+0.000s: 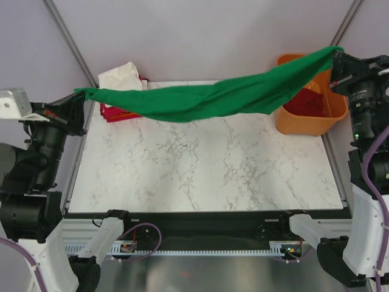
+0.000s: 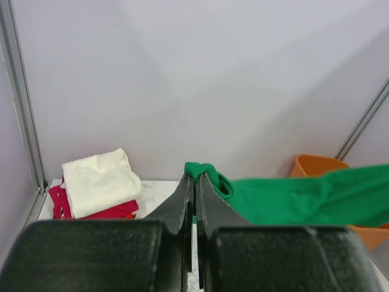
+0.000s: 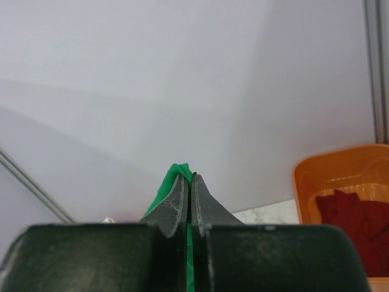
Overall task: Fold and stack the t-shirts
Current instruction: Flatten the tshirt out
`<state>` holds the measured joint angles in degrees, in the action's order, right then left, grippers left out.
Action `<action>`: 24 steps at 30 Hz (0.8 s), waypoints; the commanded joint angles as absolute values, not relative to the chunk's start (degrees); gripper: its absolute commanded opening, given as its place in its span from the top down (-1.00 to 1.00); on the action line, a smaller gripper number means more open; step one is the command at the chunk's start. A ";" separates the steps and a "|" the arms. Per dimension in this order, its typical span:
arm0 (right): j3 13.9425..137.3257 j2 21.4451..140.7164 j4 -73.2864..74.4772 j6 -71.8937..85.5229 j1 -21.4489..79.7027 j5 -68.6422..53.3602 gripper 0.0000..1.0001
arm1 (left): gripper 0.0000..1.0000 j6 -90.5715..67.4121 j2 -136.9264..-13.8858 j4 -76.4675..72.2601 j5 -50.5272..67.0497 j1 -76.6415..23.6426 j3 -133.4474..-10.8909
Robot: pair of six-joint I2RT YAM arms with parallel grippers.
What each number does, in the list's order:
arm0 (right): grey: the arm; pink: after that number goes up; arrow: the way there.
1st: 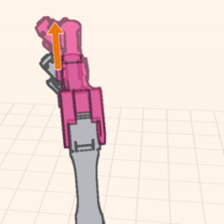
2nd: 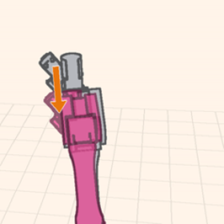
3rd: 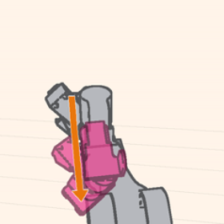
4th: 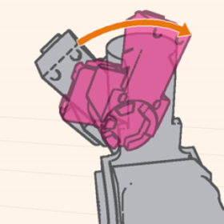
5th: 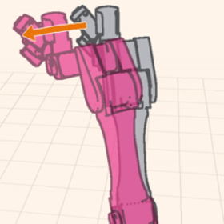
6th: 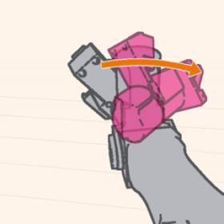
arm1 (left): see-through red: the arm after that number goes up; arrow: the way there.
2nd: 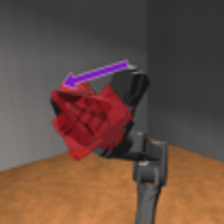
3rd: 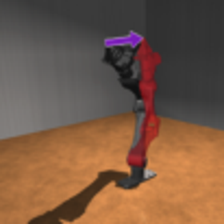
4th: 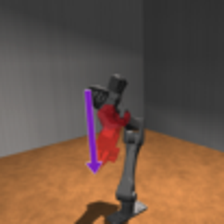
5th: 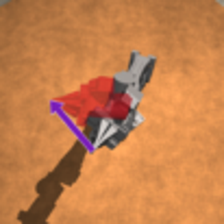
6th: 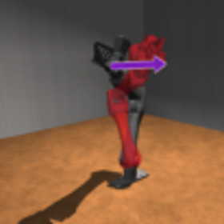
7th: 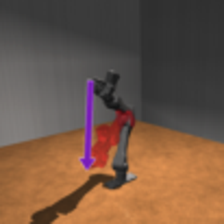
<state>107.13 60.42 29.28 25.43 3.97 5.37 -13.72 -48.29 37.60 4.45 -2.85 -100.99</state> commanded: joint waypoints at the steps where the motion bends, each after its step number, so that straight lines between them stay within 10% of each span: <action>1: 110.65 58.10 30.23 22.15 3.78 10.20 1.00 | 0.95 -10.72 -46.41 38.49 3.51 -2.64 -101.52; 15: 118.99 83.65 31.20 27.59 2.64 -6.04 1.00 | 0.95 -17.59 -36.48 46.66 3.79 -2.64 -83.86; 24: 127.82 95.37 34.10 29.18 1.06 -11.16 1.00 | 0.95 -15.63 -46.59 51.24 -0.36 -2.64 -97.48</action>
